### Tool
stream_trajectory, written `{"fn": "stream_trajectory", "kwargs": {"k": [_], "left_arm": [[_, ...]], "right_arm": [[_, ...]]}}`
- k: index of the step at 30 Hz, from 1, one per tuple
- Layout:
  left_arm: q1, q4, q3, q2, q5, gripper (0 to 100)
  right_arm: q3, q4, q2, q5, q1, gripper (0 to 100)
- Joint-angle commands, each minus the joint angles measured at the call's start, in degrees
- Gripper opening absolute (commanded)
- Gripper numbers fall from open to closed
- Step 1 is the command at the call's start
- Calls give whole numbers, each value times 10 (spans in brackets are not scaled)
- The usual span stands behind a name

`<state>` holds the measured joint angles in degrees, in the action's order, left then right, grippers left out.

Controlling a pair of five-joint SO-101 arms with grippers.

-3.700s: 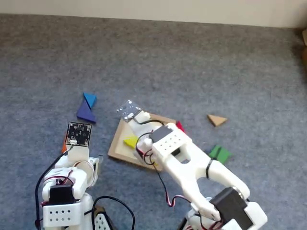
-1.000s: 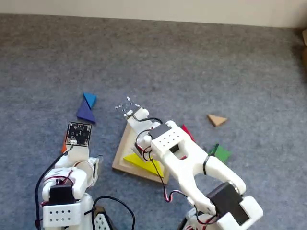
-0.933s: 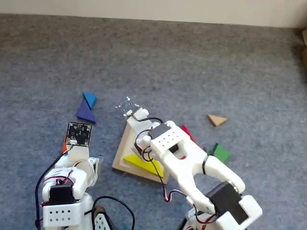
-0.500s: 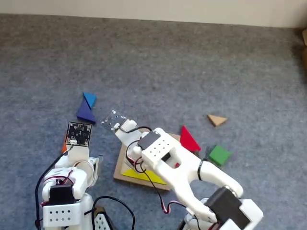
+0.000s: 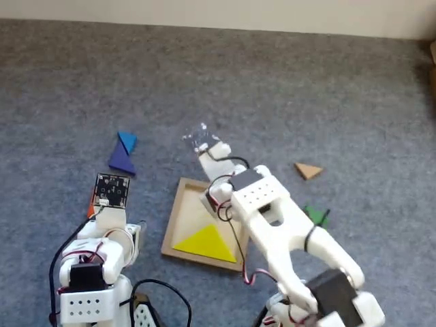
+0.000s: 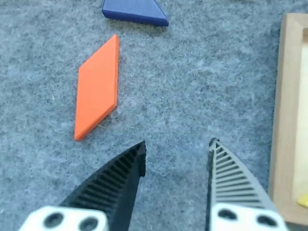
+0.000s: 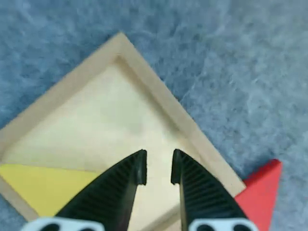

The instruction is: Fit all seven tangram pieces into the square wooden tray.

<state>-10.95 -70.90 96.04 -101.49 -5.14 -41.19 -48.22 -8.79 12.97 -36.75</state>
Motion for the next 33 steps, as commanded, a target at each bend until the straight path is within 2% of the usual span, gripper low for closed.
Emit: {"fn": "stream_trajectory", "kwargs": {"k": [1, 10, 18, 24, 27, 33], "left_arm": [[-3, -3, 12, -29, 5, 213], [-3, -3, 12, -29, 5, 213], [-3, -3, 12, -29, 5, 213], [-3, -3, 12, -29, 5, 213], [-3, -3, 12, -29, 5, 213], [-3, -3, 12, -29, 5, 213]], "right_arm": [[15, 15, 54, -4, 11, 94], [131, 17, 147, -3, 43, 94], [242, 17, 217, 1, 42, 94], [305, 17, 264, 73, 42, 94], [317, 11, 253, 76, 42, 94], [317, -88, 144, 75, 42, 94]]}}
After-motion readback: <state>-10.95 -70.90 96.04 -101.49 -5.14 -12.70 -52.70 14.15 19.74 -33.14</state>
